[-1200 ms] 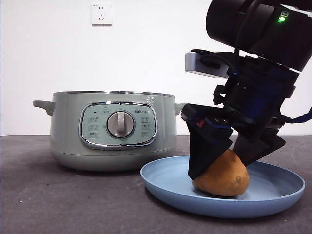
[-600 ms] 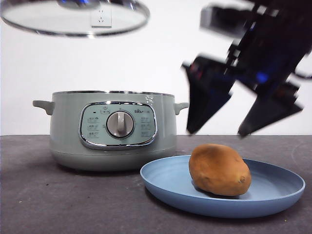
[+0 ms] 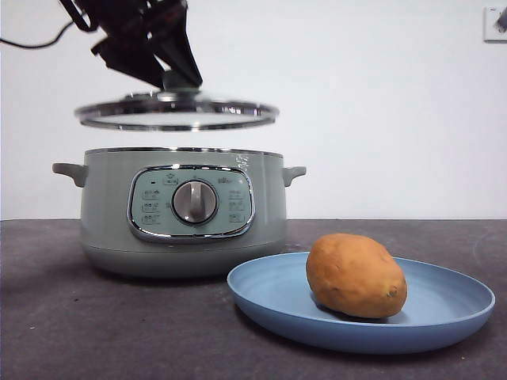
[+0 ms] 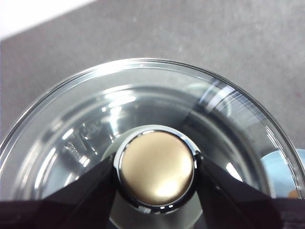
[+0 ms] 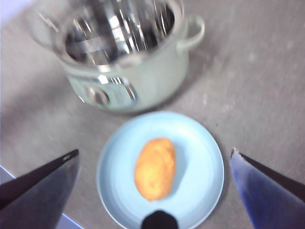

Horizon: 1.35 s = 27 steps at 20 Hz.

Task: Take the potato out from the steamer,put the potato on the plate,close the lid

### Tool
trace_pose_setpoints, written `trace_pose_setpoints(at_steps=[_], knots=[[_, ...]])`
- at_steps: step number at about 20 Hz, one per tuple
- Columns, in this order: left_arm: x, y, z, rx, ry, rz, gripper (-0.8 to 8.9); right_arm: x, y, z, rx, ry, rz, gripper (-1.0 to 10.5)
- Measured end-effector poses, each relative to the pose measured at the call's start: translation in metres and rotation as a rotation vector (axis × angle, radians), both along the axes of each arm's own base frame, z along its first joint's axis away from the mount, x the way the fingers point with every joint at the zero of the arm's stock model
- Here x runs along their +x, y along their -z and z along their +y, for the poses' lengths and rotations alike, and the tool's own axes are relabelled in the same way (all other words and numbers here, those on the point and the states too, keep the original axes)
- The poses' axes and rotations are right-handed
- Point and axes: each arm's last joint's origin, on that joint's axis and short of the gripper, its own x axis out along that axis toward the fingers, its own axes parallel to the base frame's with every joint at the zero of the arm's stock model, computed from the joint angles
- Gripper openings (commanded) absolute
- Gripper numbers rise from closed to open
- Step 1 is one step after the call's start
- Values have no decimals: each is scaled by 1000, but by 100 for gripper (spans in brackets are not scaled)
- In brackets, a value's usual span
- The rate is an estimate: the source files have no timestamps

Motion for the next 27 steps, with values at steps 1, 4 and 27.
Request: trace_pose_setpoints(at_steps=[1,4,27], knots=[[3,5,-1,6,-3,9,-9,-4,-4,-4,11,13,-17,599],[10,14,-4,22,-18,18,-9,-10,-12,-10,32,19,-40,599],[20,31,-15,52,-22,39,-9,-10,-13,-9,35,20,-44,599]])
